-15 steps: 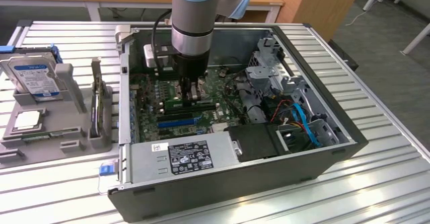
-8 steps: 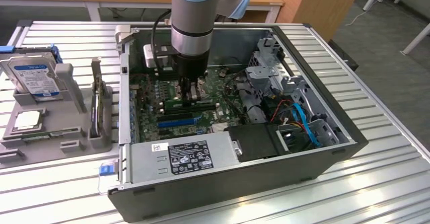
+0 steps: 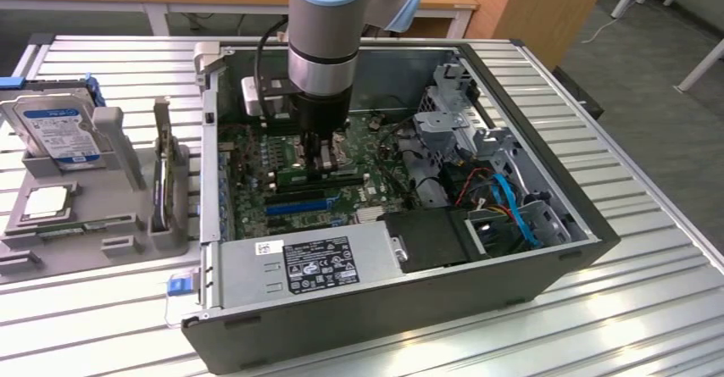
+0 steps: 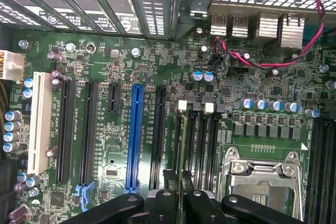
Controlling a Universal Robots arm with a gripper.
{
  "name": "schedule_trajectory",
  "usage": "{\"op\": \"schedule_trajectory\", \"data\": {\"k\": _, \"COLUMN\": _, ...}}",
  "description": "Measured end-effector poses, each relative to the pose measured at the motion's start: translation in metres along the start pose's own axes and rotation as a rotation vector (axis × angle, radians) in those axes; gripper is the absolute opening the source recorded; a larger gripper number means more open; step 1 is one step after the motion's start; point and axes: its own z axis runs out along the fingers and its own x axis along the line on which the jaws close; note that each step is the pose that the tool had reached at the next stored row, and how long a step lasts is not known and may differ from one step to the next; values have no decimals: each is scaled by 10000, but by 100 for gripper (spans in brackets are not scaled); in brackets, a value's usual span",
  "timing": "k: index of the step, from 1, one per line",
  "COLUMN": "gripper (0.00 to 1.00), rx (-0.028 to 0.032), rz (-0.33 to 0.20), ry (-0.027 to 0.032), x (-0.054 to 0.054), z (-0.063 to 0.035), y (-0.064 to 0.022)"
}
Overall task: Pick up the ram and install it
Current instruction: 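Insert the ram into the slot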
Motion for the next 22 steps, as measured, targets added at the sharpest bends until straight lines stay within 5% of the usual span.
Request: {"op": "schedule_trajectory", "data": {"k": 22, "gripper": 14, "rx": 0, "rz": 0, "ry": 5, "x": 0, "z": 24, "y": 6}}
